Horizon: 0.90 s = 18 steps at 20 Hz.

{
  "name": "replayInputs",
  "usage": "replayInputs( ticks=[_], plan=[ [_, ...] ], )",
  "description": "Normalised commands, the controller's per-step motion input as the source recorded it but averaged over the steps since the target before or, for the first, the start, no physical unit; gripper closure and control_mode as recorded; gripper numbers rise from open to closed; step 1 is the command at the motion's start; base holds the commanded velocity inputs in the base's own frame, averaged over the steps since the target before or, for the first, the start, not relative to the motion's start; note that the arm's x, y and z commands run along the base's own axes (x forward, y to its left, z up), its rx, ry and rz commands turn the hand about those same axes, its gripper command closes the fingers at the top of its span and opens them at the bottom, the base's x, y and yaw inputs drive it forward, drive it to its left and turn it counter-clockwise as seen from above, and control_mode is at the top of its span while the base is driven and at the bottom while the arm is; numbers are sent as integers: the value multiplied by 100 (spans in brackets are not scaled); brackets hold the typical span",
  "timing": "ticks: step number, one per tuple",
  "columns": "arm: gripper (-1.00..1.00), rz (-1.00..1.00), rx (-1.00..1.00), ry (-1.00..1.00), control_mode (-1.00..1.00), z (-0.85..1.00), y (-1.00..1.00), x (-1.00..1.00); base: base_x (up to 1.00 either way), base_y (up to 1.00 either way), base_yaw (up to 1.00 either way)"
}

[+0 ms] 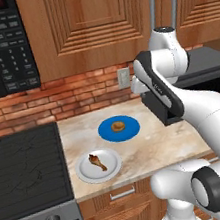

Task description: Open the toaster oven door. Place the bread on the top rack in the toaster oven and place the chicken drumstick on the bottom rack.

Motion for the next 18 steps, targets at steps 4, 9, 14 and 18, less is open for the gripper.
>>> replayInputs(
  ticks=[4, 9, 14, 18],
  plan=[
    [-100, 0, 0, 0, 100, 0, 0, 0, 0, 2, 0],
    [-100, 0, 0, 0, 100, 0, 0, 0, 0, 0, 0],
    [-100, 0, 0, 0, 100, 0, 0, 0, 0, 0, 0],
    [-100, 0, 0, 0, 100, 0, 0, 0, 0, 0, 0]
  ],
)
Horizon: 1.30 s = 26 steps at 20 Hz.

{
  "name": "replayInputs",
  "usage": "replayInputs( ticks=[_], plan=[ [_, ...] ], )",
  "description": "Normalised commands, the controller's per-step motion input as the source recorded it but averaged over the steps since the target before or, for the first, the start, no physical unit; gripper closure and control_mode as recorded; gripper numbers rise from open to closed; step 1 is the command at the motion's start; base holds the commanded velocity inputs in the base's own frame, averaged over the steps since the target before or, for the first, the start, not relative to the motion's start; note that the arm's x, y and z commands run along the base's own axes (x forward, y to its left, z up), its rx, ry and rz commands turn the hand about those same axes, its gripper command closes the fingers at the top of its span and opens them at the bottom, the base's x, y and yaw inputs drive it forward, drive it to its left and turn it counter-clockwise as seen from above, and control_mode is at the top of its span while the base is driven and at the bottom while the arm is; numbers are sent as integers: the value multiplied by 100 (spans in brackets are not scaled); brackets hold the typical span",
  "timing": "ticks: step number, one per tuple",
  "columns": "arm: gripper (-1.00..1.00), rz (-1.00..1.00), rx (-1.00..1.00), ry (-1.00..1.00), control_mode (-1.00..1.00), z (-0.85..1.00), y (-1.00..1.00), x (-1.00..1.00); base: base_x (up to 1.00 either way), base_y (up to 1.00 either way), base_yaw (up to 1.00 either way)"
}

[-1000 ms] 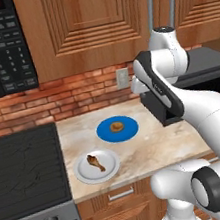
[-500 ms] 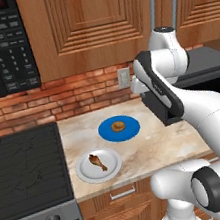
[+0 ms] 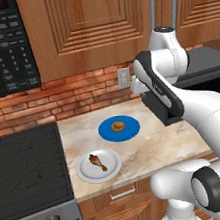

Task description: Open the toaster oven door. Place the bread on the top rack in the toaster oven and place the chicken drumstick on the bottom rack.

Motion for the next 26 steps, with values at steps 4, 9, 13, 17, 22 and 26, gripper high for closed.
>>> replayInputs(
  ticks=[4, 9, 13, 17, 22, 26],
  plan=[
    [-100, 0, 0, 0, -100, 0, 0, 0, 0, 0, 0],
    [-100, 0, 0, 0, -100, 0, 0, 0, 0, 0, 0],
    [-100, 0, 0, 0, -100, 0, 0, 0, 0, 0, 0],
    [-100, 0, 0, 0, -100, 0, 0, 0, 0, 0, 0],
    [-100, 0, 0, -2, -100, 0, -2, -13, 0, 0, 0],
    [-100, -2, 8, -14, -100, 0, -19, -32, 0, 0, 0]
  ],
)
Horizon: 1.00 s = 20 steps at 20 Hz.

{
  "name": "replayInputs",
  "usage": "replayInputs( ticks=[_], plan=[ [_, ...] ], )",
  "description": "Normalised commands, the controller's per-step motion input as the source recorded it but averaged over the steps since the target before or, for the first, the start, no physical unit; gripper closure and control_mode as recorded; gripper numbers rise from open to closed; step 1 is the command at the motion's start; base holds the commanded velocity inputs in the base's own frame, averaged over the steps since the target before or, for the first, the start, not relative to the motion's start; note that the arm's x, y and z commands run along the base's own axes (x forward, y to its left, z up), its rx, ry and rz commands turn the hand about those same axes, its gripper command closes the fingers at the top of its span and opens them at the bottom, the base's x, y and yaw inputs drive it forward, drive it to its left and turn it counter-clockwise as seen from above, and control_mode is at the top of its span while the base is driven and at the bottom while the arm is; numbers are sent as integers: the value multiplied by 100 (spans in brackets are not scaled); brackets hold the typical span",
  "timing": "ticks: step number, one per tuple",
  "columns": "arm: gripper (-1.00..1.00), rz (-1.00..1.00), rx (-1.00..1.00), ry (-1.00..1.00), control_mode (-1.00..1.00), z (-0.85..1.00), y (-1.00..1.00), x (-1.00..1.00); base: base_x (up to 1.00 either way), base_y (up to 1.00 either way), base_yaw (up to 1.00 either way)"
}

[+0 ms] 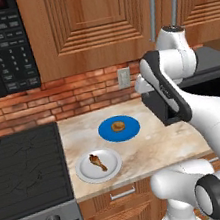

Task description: Open the toaster oven door. Place the bread on the top rack in the toaster oven and place the chicken drumstick on the bottom rack.

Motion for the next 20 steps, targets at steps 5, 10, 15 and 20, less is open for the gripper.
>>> replayInputs(
  ticks=[5, 10, 15, 20],
  plan=[
    [-100, -8, 15, -11, -100, -2, -30, -34, 0, 0, 0],
    [-100, -11, 12, -6, -100, -4, -26, -28, 0, 0, 0],
    [-100, -14, 1, 0, -100, -5, -17, -12, 0, 0, 0],
    [-100, -17, 0, 3, -100, -5, -18, -5, 0, 0, 0]
  ],
)
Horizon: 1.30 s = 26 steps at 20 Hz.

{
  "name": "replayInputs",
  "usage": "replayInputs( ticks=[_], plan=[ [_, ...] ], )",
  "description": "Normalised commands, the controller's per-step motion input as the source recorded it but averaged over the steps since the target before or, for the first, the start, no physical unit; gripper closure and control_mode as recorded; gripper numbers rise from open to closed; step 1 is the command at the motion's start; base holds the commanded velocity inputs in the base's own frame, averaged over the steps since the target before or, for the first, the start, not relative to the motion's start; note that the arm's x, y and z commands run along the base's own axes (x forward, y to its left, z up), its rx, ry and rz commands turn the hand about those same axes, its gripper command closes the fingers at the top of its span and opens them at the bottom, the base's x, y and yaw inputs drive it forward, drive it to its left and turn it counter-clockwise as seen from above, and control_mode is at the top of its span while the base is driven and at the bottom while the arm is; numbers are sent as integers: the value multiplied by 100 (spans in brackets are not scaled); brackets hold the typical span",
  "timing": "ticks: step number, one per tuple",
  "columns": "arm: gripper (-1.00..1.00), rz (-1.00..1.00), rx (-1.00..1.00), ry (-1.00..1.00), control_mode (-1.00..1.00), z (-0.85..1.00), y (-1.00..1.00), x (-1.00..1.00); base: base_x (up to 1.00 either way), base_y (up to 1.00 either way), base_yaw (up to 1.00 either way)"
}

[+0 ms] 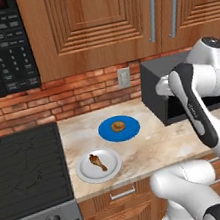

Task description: Open the toaster oven door. Place the bread on the top rack in the toaster oven and place the chicken drumstick on the bottom rack.

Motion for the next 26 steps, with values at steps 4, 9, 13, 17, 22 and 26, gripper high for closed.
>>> replayInputs(
  ticks=[4, 9, 13, 17, 22, 26],
  plan=[
    [-100, -24, 0, 6, -100, -10, -27, -1, 0, 0, 0],
    [-100, -20, 5, 9, -100, -9, -20, 0, 0, 0, 0],
    [-100, -15, 11, 6, -100, -4, -26, -3, 0, 0, 0],
    [-100, -12, 8, 1, -100, -3, -27, -2, 0, 0, 0],
    [-100, -14, 3, 2, -100, -2, -19, 0, 0, 0, 0],
    [-100, -13, 1, 0, -100, -2, -17, 0, 0, 0, 0]
  ],
)
